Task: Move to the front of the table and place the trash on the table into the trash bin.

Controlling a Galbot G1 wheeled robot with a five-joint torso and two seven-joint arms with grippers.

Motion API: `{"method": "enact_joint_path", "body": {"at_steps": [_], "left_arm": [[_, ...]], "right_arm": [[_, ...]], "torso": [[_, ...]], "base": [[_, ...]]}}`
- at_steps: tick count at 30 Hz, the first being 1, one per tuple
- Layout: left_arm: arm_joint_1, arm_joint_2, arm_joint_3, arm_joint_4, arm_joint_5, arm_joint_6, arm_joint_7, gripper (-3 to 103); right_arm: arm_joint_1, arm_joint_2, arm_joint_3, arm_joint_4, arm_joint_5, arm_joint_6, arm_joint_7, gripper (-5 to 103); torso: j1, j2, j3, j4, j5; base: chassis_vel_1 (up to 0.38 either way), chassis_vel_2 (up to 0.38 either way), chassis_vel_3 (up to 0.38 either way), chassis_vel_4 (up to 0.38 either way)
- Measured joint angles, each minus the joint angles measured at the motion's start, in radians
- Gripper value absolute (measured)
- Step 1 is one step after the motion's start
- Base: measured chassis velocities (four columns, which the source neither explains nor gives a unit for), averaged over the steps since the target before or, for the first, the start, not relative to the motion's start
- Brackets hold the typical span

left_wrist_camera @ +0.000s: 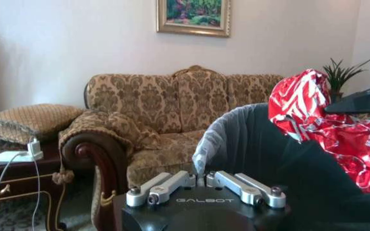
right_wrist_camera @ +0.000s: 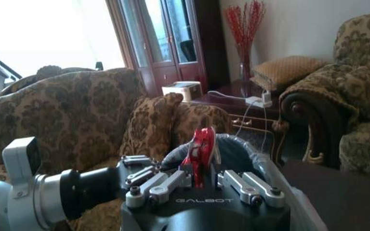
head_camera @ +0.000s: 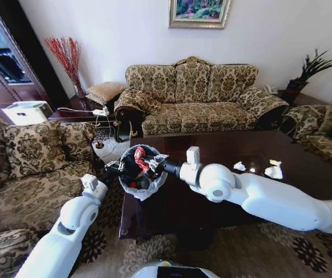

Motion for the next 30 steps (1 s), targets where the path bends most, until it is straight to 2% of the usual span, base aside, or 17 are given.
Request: {"method": "enact_joint_path", "body": {"at_steps": [5, 8, 9, 12, 14, 17, 18, 20, 21, 22, 24, 26, 27, 29, 30], "left_arm": [[-0.001, 0.000, -0.002, 0.003, -0.001, -0.001, 0.001, 3], [0.001, 0.000, -0.008, 0.004, -0.003, -0.002, 0.002, 3], [0.001, 0.000, -0.008, 0.004, -0.003, -0.002, 0.002, 3], [0.003, 0.001, -0.013, 0.005, -0.003, -0.002, 0.003, 3], [0.003, 0.001, -0.013, 0.004, -0.003, -0.003, 0.003, 3], [0.002, 0.000, -0.013, 0.002, -0.004, -0.003, 0.003, 3], [0.002, 0.000, -0.013, 0.002, -0.004, -0.003, 0.003, 3], [0.002, -0.002, -0.013, 0.000, -0.004, -0.003, 0.003, 3], [0.002, -0.002, -0.013, 0.000, -0.004, -0.003, 0.003, 3], [0.002, -0.003, -0.013, 0.000, -0.004, -0.003, 0.003, 3], [0.004, -0.007, -0.016, 0.000, -0.004, -0.003, 0.002, 3], [0.006, -0.009, -0.022, 0.000, -0.004, -0.003, 0.001, 3], [0.008, -0.012, -0.028, 0.000, -0.004, -0.003, -0.003, 3], [0.012, -0.017, -0.041, 0.002, 0.001, -0.003, -0.012, 3], [0.012, -0.017, -0.041, 0.002, 0.001, -0.003, -0.012, 3]], "right_arm": [[-0.001, 0.011, 0.003, -0.007, 0.001, 0.005, 0.019, 19], [-0.001, 0.027, -0.003, -0.010, 0.001, 0.015, 0.044, 33], [-0.001, 0.027, -0.003, -0.010, 0.001, 0.015, 0.044, 33], [0.011, 0.037, -0.013, -0.016, 0.001, 0.016, 0.045, 50], [0.015, 0.038, -0.015, -0.017, 0.001, 0.017, 0.045, 50], [0.026, 0.041, -0.020, -0.021, 0.001, 0.019, 0.045, 66], [0.026, 0.041, -0.020, -0.021, 0.001, 0.019, 0.045, 66], [0.031, 0.040, -0.020, -0.020, 0.001, 0.022, 0.045, 77], [0.031, 0.040, -0.020, -0.020, 0.001, 0.022, 0.045, 77], [0.032, 0.038, -0.015, -0.018, -0.001, 0.027, 0.044, 82], [0.031, 0.026, 0.007, -0.006, -0.011, 0.035, 0.044, 93], [0.023, 0.011, 0.029, 0.002, -0.018, 0.036, 0.043, 93], [-0.006, -0.011, 0.068, 0.013, -0.027, 0.029, 0.041, 97], [-0.078, -0.062, 0.153, 0.030, -0.047, 0.016, 0.048, 100], [-0.078, -0.062, 0.153, 0.030, -0.047, 0.016, 0.048, 100]], "torso": [[0.000, 0.000, 0.000, 0.0000, 0.0000], [0.000, 0.000, 0.000, 0.0000, 0.0000], [0.000, 0.000, 0.000, 0.0000, 0.0000], [0.000, 0.000, 0.000, 0.0003, -0.0001], [0.000, 0.000, 0.000, 0.0002, -0.0001], [0.000, 0.000, 0.000, 0.0001, 0.0000], [0.000, 0.000, 0.000, 0.0001, 0.0000], [0.000, 0.000, 0.000, 0.0001, -0.0001], [0.000, 0.000, 0.000, 0.0001, -0.0001], [0.000, 0.000, 0.000, 0.0001, 0.0000], [0.000, 0.000, 0.000, 0.0003, -0.0001], [0.000, 0.000, 0.000, 0.0003, -0.0002], [0.000, 0.000, 0.000, 0.0003, -0.0001], [0.000, 0.000, 0.000, 0.0000, 0.0000], [0.000, 0.000, 0.000, 0.0000, 0.0000]], "base": [[0.000, 0.000, 0.000, 0.000], [0.000, 0.000, 0.000, 0.000], [0.000, 0.000, 0.000, 0.000], [0.000, 0.000, 0.000, 0.000], [0.000, 0.000, 0.000, 0.000], [0.000, 0.000, 0.000, 0.000], [0.000, 0.000, 0.000, 0.000], [0.000, 0.000, 0.000, 0.000], [0.000, 0.000, 0.000, 0.000], [0.000, 0.000, 0.000, 0.000], [0.000, 0.000, 0.000, 0.000], [0.000, 0.000, 0.000, 0.000], [0.000, 0.000, 0.000, 0.000], [0.000, 0.000, 0.000, 0.000], [0.000, 0.000, 0.000, 0.000]]}}
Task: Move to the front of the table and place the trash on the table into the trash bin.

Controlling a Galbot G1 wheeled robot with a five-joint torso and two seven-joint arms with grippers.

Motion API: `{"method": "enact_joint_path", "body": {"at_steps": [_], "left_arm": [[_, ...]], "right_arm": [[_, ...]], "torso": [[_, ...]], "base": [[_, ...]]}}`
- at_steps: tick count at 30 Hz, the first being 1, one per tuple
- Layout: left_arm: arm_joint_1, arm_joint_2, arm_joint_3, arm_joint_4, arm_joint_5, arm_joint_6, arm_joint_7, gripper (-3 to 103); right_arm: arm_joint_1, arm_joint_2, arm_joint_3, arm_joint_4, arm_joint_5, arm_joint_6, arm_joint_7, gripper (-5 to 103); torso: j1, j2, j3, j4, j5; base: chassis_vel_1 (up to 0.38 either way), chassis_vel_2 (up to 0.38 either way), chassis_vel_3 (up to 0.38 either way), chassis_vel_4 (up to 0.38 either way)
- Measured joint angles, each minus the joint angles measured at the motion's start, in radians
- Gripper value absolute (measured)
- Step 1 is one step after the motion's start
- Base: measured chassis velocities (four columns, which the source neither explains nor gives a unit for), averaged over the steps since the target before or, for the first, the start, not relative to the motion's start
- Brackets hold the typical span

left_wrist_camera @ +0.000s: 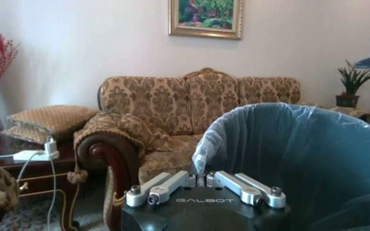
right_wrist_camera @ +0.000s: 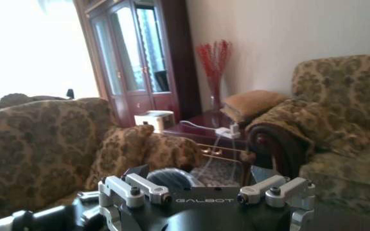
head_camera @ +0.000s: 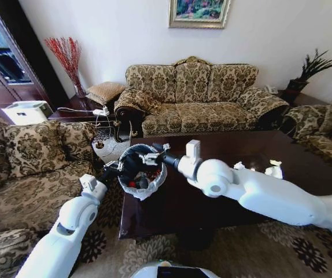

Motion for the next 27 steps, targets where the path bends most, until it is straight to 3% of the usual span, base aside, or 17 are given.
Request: {"method": "enact_joint_path", "body": {"at_steps": [3, 6, 7, 9, 13, 14, 15, 16, 17, 20, 21, 23, 27], "left_arm": [[0.018, -0.005, -0.009, 0.001, 0.018, -0.011, -0.017, 3], [0.044, -0.021, -0.021, -0.014, 0.029, -0.016, -0.020, 3], [0.072, -0.051, -0.036, -0.036, 0.044, -0.021, -0.026, 3], [0.075, -0.058, -0.040, -0.040, 0.050, -0.023, -0.029, 3], [0.065, -0.085, -0.050, -0.049, 0.083, -0.023, -0.054, 3], [0.065, -0.085, -0.050, -0.049, 0.083, -0.023, -0.054, 3], [0.062, -0.084, -0.051, -0.052, 0.085, -0.018, -0.066, 3], [0.062, -0.083, -0.051, -0.054, 0.085, -0.013, -0.071, 3], [0.062, -0.083, -0.051, -0.054, 0.085, -0.013, -0.071, 3], [0.067, -0.080, -0.056, -0.056, 0.090, 0.005, -0.087, 3], [0.067, -0.080, -0.056, -0.056, 0.090, 0.005, -0.087, 3], [0.075, -0.080, -0.067, -0.064, 0.091, 0.017, -0.091, 3], [0.084, -0.082, -0.075, -0.073, 0.092, 0.023, -0.093, 3]], "right_arm": [[-0.101, -0.071, 0.060, 0.004, -0.125, 0.013, 0.041, 100], [-0.152, -0.078, 0.084, -0.022, -0.211, 0.025, 0.049, 100], [-0.225, -0.077, 0.125, -0.056, -0.282, 0.034, 0.053, 100], [-0.256, -0.077, 0.152, -0.065, -0.302, 0.037, 0.055, 100], [-0.582, -0.055, 0.435, -0.112, -0.451, 0.043, 0.072, 100], [-0.582, -0.055, 0.435, -0.112, -0.451, 0.043, 0.072, 100], [-0.727, -0.033, 0.563, -0.134, -0.516, 0.042, 0.072, 100], [-0.785, -0.021, 0.617, -0.143, -0.544, 0.042, 0.072, 100], [-0.785, -0.021, 0.617, -0.143, -0.544, 0.042, 0.072, 100], [-0.964, 0.036, 0.817, -0.172, -0.649, 0.051, 0.055, 100], [-0.964, 0.036, 0.817, -0.172, -0.649, 0.051, 0.055, 100], [-1.074, 0.084, 0.942, -0.174, -0.693, 0.056, 0.013, 100], [-1.168, 0.135, 1.045, -0.174, -0.733, 0.066, -0.032, 100]], "torso": [[0.000, 0.000, 0.000, -0.0006, 0.0002], [0.000, 0.000, 0.000, -0.0006, 0.0000], [0.000, 0.000, 0.000, 0.0011, 0.0002], [0.000, 0.000, 0.000, 0.0015, 0.0003], [0.000, 0.000, 0.000, 0.0001, 0.0001], [0.000, 0.000, 0.000, 0.0001, 0.0001], [0.000, 0.000, 0.000, -0.0003, 0.0005], [0.000, 0.000, 0.000, -0.0003, 0.0009], [0.000, 0.000, 0.000, -0.0003, 0.0009], [0.000, 0.000, 0.000, -0.0003, 0.0001], [0.000, 0.000, 0.000, -0.0003, 0.0001], [0.000, 0.000, 0.000, 0.0003, 0.0006], [0.000, 0.000, 0.000, 0.0000, -0.0001]], "base": [[0.000, 0.000, 0.000, 0.000], [0.000, 0.000, 0.000, 0.000], [0.000, 0.000, 0.000, 0.000], [0.000, 0.000, 0.000, 0.000], [0.000, 0.000, 0.000, 0.000], [0.000, 0.000, 0.000, 0.000], [0.000, 0.000, 0.000, 0.000], [0.000, 0.000, 0.000, 0.000], [0.000, 0.000, 0.000, 0.000], [0.000, 0.000, 0.000, 0.000], [0.000, 0.000, 0.000, 0.000], [0.000, 0.000, 0.000, 0.000], [0.000, 0.000, 0.000, 0.000]]}}
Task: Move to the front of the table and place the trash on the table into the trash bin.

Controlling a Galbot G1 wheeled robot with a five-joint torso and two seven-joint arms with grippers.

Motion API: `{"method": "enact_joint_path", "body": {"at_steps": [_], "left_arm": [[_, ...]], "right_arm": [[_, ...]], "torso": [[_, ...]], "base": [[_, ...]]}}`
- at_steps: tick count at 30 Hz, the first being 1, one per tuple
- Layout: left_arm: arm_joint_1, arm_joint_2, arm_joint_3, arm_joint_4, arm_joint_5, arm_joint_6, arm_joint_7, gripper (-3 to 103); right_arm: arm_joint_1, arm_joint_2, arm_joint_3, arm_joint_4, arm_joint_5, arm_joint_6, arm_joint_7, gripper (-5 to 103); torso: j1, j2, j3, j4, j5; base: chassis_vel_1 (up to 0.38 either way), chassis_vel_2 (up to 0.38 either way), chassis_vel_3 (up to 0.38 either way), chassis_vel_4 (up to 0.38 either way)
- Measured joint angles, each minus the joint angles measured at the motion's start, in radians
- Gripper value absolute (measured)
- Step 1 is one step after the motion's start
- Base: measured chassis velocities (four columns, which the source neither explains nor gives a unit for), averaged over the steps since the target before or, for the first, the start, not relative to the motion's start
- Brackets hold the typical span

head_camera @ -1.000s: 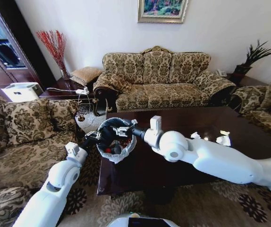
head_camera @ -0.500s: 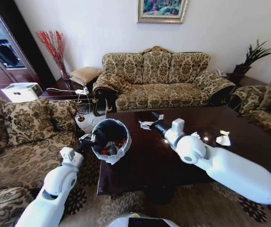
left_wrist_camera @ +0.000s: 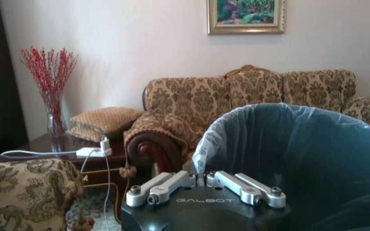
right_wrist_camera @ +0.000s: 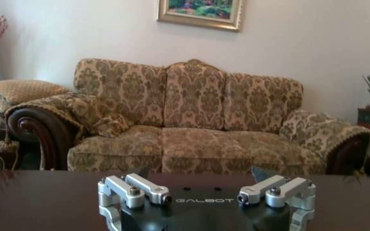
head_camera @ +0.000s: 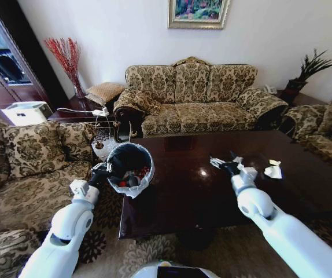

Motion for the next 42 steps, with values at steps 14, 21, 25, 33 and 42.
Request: {"method": "enact_joint_path", "body": {"at_steps": [14, 21, 25, 33, 42], "left_arm": [[0.042, -0.013, -0.018, -0.041, 0.007, -0.006, 0.000, 3], [0.061, -0.015, -0.030, -0.053, 0.008, -0.023, 0.002, 3], [0.065, -0.020, -0.030, -0.054, 0.009, -0.027, 0.002, 3], [0.064, -0.029, -0.015, -0.053, 0.016, -0.036, 0.003, 3], [0.063, -0.033, -0.011, -0.050, 0.018, -0.048, 0.003, 3]], "right_arm": [[-0.136, 0.140, 0.119, 0.045, -0.060, 0.024, -0.111, 100], [-0.140, 0.150, 0.111, 0.062, -0.066, 0.022, -0.109, 100], [-0.151, 0.155, 0.111, 0.065, -0.071, 0.022, -0.110, 100], [-0.157, 0.158, 0.103, 0.066, -0.081, 0.022, -0.119, 100], [-0.141, 0.157, 0.092, 0.042, -0.087, 0.024, -0.129, 100]], "torso": [[0.000, 0.000, 0.000, 0.0004, 0.0000], [0.000, 0.000, 0.000, 0.0003, 0.0002], [0.000, 0.000, 0.000, -0.0001, 0.0002], [0.000, 0.000, 0.000, 0.0002, 0.0000], [0.000, 0.000, 0.000, 0.0001, 0.0003]], "base": [[-0.007, -0.005, 0.046, 0.040], [-0.092, -0.091, 0.154, 0.138], [-0.160, -0.155, 0.145, 0.144], [-0.178, -0.218, 0.186, 0.238], [-0.271, -0.334, 0.266, 0.321]]}}
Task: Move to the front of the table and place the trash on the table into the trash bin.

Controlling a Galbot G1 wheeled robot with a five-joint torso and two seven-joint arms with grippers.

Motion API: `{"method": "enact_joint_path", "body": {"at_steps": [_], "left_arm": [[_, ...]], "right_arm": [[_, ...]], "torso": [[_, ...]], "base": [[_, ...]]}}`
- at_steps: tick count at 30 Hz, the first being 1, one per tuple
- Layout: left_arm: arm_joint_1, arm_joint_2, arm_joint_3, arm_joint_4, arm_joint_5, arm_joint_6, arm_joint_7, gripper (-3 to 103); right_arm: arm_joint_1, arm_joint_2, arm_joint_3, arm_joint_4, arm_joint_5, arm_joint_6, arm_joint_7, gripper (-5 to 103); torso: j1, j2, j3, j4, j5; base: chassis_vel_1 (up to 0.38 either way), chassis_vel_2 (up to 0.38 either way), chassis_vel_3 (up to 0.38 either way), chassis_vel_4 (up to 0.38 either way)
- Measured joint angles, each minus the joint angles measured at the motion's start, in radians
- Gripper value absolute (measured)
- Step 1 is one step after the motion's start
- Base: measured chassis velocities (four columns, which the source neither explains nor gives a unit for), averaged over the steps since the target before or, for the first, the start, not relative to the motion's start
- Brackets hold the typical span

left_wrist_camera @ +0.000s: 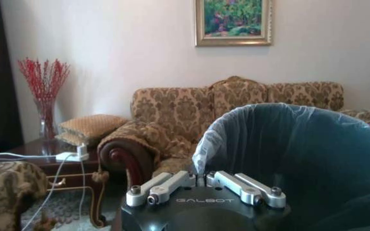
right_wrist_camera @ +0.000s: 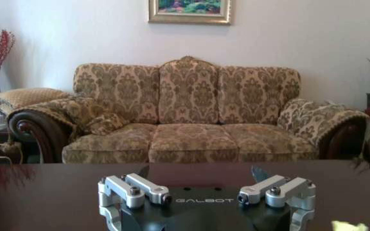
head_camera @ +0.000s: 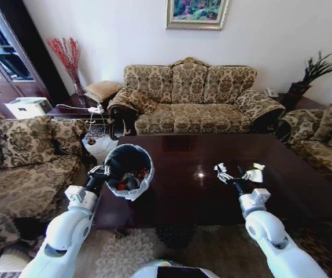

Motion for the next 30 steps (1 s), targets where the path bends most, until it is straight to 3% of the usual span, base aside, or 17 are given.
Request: {"method": "enact_joint_path", "body": {"at_steps": [8, 14, 20, 22, 30], "left_arm": [[0.004, -0.011, 0.009, 0.002, 0.003, -0.015, 0.001, 3], [0.012, -0.019, 0.010, 0.000, 0.008, -0.019, 0.003, 3], [0.017, -0.029, 0.012, 0.000, 0.016, -0.024, 0.002, 3], [0.020, -0.032, 0.012, 0.000, 0.017, -0.028, 0.001, 3], [0.031, -0.034, 0.011, -0.003, 0.018, -0.031, 0.002, 3]], "right_arm": [[0.012, 0.010, -0.028, -0.030, -0.039, 0.029, -0.022, 100], [0.017, 0.017, -0.030, -0.043, -0.039, 0.022, -0.032, 100], [0.013, 0.021, -0.030, -0.045, -0.038, 0.011, -0.049, 100], [0.011, 0.023, -0.033, -0.044, -0.039, 0.009, -0.051, 100], [0.005, 0.031, -0.041, -0.040, -0.045, 0.010, -0.051, 100]], "torso": [[0.000, 0.000, 0.000, 0.0000, -0.0003], [0.000, 0.000, 0.000, -0.0002, 0.0008], [0.000, 0.000, 0.000, 0.0005, -0.0023], [0.000, 0.000, 0.000, 0.0010, -0.0004], [0.000, 0.000, 0.000, -0.0002, 0.0002]], "base": [[-0.319, -0.356, 0.307, 0.346], [-0.142, -0.155, 0.142, 0.137], [0.011, 0.037, -0.008, -0.019], [0.057, 0.089, -0.019, -0.048], [0.009, 0.021, -0.006, -0.007]]}}
